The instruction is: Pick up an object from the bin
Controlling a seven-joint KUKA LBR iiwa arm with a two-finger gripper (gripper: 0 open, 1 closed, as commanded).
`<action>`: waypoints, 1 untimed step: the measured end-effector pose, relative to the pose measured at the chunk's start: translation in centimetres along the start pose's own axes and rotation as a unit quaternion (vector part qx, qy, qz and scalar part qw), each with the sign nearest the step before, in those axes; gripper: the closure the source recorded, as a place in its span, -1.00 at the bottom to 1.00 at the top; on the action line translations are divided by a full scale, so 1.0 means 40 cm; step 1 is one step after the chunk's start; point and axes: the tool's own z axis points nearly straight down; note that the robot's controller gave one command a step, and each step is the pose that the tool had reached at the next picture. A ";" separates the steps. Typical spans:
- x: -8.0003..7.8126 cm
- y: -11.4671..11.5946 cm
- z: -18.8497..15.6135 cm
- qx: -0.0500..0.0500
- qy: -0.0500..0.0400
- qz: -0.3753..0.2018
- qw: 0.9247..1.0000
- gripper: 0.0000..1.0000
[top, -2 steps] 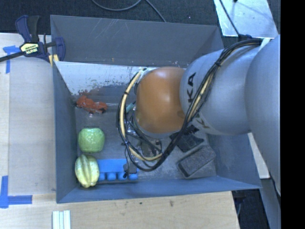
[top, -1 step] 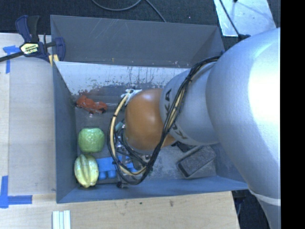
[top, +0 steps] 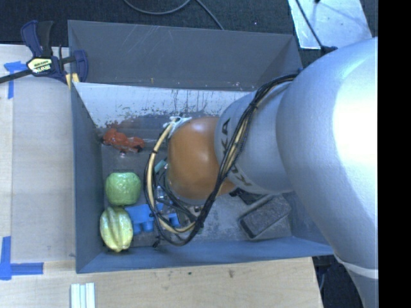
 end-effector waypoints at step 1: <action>0.000 0.000 0.000 0.000 0.000 0.000 1.000 1.00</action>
Offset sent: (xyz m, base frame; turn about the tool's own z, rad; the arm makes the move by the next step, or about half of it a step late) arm 0.0000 0.0000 0.0724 0.0000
